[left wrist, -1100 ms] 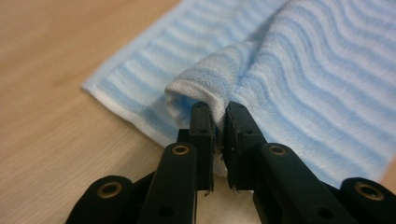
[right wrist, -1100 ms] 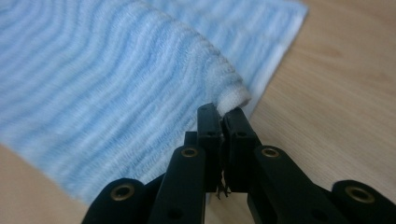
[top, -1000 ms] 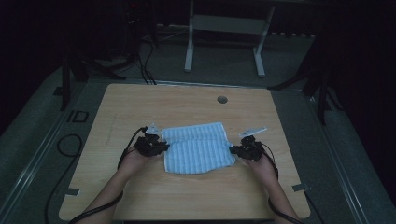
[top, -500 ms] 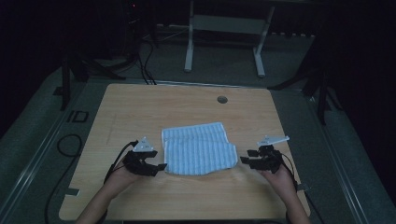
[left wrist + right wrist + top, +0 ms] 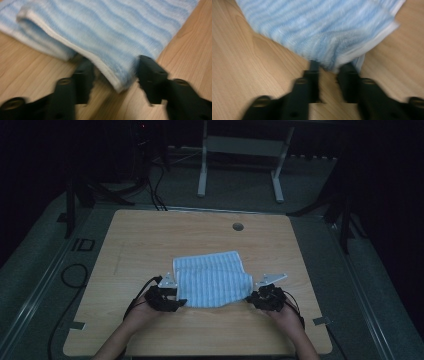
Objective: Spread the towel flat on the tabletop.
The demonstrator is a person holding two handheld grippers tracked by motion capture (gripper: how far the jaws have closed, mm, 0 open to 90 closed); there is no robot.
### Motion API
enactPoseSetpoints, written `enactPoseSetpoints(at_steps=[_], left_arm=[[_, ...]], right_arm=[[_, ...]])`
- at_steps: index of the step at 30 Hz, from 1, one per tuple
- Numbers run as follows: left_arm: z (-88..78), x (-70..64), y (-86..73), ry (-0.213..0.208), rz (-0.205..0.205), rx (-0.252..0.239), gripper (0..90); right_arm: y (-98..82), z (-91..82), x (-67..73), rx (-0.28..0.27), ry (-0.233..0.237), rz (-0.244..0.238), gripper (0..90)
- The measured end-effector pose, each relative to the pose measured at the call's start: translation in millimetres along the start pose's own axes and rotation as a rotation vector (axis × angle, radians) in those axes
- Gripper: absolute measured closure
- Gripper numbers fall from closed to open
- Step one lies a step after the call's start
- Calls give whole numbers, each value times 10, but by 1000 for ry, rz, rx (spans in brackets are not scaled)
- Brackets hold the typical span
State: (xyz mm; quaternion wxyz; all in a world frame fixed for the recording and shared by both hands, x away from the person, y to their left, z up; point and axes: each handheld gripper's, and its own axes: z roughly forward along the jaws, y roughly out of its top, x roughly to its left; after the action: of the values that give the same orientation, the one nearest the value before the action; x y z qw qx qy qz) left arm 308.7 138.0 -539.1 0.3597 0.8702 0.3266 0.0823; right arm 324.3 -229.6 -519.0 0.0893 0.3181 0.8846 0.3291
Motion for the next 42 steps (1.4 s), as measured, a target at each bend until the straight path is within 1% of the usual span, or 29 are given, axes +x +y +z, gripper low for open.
enactPoseSetpoints(at_steps=[2,3,4,6,8,9,13,14,15,16,17,18,19,20,21,23,25,27,29,30,31,32,34,35,37,38,39,41,42], left_arm=[[-8,-23,6,-4,10,-16,723],[-23,-25,8,-11,10,-24,817],[-43,-32,14,-14,12,-31,854],[-103,-47,32,-12,19,-43,874],[-196,-47,62,-30,9,-58,879],[-256,-54,80,-23,12,-76,878],[-518,-62,167,4,20,-150,878],[-571,-56,192,16,22,-166,878],[-608,-41,223,17,9,-175,877],[-608,-41,223,17,9,-175,877],[-635,-4,282,22,3,-188,877],[-634,20,305,18,-3,-184,876],[-623,49,333,23,-10,-179,876],[-607,71,356,49,-17,-186,875],[-587,108,377,58,-23,-186,875],[-515,186,405,82,-35,-183,873],[-398,274,425,83,-54,-176,868],[-300,337,441,94,-61,-151,866],[-188,414,463,94,-87,-136,846],[-124,455,477,103,-91,-124,845],[-72,489,487,105,-100,-115,812],[-39,519,493,96,-108,-111,812],[38,592,495,92,-129,-126,812],[62,613,495,93,-135,-121,813],[124,649,484,119,-128,-106,816],[162,667,472,128,-116,-80,816],[182,672,462,137,-108,-72,816],[223,680,437,144,-90,-42,816],[232,679,421,147,-91,-43,817]], right_arm=[[28,-47,28,-23,10,-17,848],[39,-69,38,-24,20,-24,854],[48,-91,53,-28,21,-30,857],[67,-147,73,-37,38,-31,858],[86,-215,98,-46,44,-44,858],[99,-257,105,-46,66,-39,858],[160,-468,171,-84,55,-85,857],[179,-519,175,-96,56,-84,857],[201,-557,171,-103,61,-85,857],[201,-557,171,-103,61,-85,857],[224,-587,163,-112,53,-85,857],[282,-599,127,-115,50,-79,857],[306,-593,111,-116,47,-69,856],[335,-577,72,-122,68,-53,857],[360,-555,33,-130,80,-42,857],[405,-481,-50,-128,53,-10,857],[437,-364,-140,-102,34,23,856],[462,-228,-222,-67,10,48,857],[482,-73,-305,-21,-29,66,856],[485,-32,-333,-16,-38,76,856],[488,33,-379,-10,-37,93,856],[486,80,-414,-2,-46,99,854],[476,153,-473,11,-52,125,854],[461,190,-500,13,-56,131,854],[430,248,-535,28,-58,144,854],[416,266,-542,34,-62,146,854],[392,300,-557,45,-61,150,854],[360,344,-566,66,-62,151,850],[345,363,-569,75,-61,150,850]])
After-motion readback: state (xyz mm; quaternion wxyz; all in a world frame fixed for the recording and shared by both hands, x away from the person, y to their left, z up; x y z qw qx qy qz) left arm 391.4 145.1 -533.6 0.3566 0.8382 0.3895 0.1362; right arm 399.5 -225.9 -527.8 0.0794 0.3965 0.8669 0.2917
